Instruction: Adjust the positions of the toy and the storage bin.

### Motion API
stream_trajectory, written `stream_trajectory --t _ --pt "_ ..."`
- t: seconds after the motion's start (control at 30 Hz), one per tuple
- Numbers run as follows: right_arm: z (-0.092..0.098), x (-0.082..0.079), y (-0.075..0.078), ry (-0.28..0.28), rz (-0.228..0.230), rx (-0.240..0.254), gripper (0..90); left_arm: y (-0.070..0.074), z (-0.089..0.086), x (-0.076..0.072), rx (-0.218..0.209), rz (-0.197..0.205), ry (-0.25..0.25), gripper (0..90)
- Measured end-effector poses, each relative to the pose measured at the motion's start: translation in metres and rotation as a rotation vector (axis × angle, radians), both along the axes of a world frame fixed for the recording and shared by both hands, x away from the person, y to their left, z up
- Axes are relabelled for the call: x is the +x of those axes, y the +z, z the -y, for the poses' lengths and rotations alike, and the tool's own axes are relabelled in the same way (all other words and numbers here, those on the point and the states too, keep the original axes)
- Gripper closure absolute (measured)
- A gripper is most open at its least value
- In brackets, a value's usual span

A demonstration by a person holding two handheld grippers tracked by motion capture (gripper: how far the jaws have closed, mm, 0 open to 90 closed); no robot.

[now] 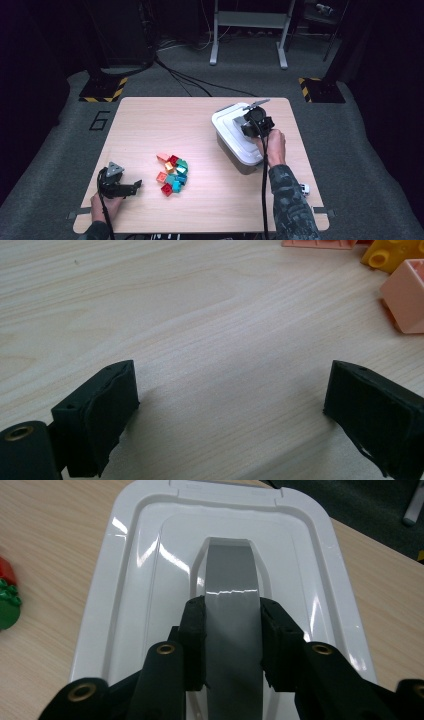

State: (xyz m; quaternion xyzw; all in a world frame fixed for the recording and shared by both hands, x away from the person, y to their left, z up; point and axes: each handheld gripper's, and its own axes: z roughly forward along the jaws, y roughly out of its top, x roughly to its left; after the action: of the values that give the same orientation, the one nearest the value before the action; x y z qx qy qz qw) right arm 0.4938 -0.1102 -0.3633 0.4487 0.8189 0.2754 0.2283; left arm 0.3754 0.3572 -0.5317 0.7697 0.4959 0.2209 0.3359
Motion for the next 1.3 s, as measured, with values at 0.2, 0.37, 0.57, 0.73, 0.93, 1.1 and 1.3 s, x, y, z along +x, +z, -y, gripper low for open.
stream_trajectory --t 0.2,0.37,0.57,0.73,0.93,1.1,1.3 --pt "-0.008 -0.007 0.000 -0.004 -0.006 0.023 67.2 0.000 0.000 0.000 -0.003 -0.001 -0.001 6.8" --pt "-0.017 -0.013 0.000 -0.004 -0.027 0.035 67.3 0.000 0.000 0.000 0.000 0.000 0.000 6.9" --pt "-0.028 -0.018 0.000 0.018 -0.029 0.037 67.3 0.000 0.000 0.000 0.000 0.000 0.000 6.8" --pt "-0.038 -0.023 0.000 0.023 -0.031 0.047 67.3 0.000 0.000 0.000 0.000 0.000 0.000 6.8" --pt "-0.050 -0.027 0.000 0.034 -0.044 0.055 67.4 0.000 0.000 0.000 -0.002 -0.001 0.000 6.8" --pt "-0.060 -0.030 -0.001 0.034 -0.047 0.067 67.4 0.000 0.000 0.000 -0.003 -0.001 0.000 6.8" --pt "-0.073 -0.033 -0.001 0.048 -0.045 0.070 67.4 0.000 0.000 0.000 0.000 0.000 0.000 6.8"
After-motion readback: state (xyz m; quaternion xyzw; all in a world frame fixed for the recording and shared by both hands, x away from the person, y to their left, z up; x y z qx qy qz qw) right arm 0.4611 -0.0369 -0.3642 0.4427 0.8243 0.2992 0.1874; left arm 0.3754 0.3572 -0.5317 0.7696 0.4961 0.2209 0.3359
